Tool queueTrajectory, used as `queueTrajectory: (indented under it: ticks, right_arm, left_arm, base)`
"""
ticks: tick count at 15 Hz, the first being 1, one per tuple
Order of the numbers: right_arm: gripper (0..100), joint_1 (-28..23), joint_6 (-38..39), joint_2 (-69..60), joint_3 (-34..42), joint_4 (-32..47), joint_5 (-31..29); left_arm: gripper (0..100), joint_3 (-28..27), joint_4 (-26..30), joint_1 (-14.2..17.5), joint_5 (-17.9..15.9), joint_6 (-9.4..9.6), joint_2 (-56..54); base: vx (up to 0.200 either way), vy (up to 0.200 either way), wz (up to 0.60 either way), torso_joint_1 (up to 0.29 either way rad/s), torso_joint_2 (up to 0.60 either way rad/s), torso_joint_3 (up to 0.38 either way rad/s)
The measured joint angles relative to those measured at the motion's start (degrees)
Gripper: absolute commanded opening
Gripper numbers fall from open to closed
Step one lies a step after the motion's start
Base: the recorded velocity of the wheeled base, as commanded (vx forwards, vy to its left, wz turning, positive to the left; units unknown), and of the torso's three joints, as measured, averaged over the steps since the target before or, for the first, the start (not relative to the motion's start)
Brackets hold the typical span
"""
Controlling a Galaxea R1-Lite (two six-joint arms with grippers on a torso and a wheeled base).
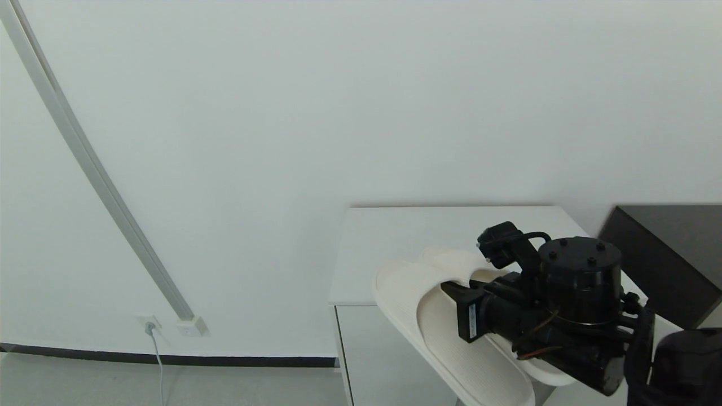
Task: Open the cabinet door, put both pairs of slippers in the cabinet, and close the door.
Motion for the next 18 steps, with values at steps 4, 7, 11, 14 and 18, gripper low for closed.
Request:
queueTrajectory:
  ticks: [4,7,11,14,18]
  right_arm:
    - [0,1.2,0.3,-1.5,1.9,-0.2,0.1]
    - [0,1.5,0.3,-1.4,2.0,-0.4,0.1]
    - [0,2.1,0.3,-1.1,2.1,-0.4,0.1]
    - [0,2.1,0.3,-0.8,2.2,-0.4,0.0]
    - [0,2.2,0.4,-0.5,2.3,-1.2,0.0]
  left_arm:
    - [0,0.0,0.0,0.0,0.0,0.00,0.0]
    - [0,0.0,0.0,0.0,0.0,-0.10,0.0]
    - [0,-0.1,0.0,0.0,0.0,-0.27,0.0]
    - [0,-0.1,0.0,0.0,0.0,-0.32,0.0]
    - [0,-0.1,0.0,0.0,0.0,-0.40,0.0]
  base:
    - [0.000,0.000,0.00,0.000,0.00,0.000]
    - [-0.200,0.000,0.00,0.004,0.00,0.002]
    - [-0.200,0.000,0.00,0.001,0.00,0.002]
    - [-0.133,0.000,0.00,-0.005,0.00,0.002]
    - [0.000,0.000,0.00,0.000,0.00,0.000]
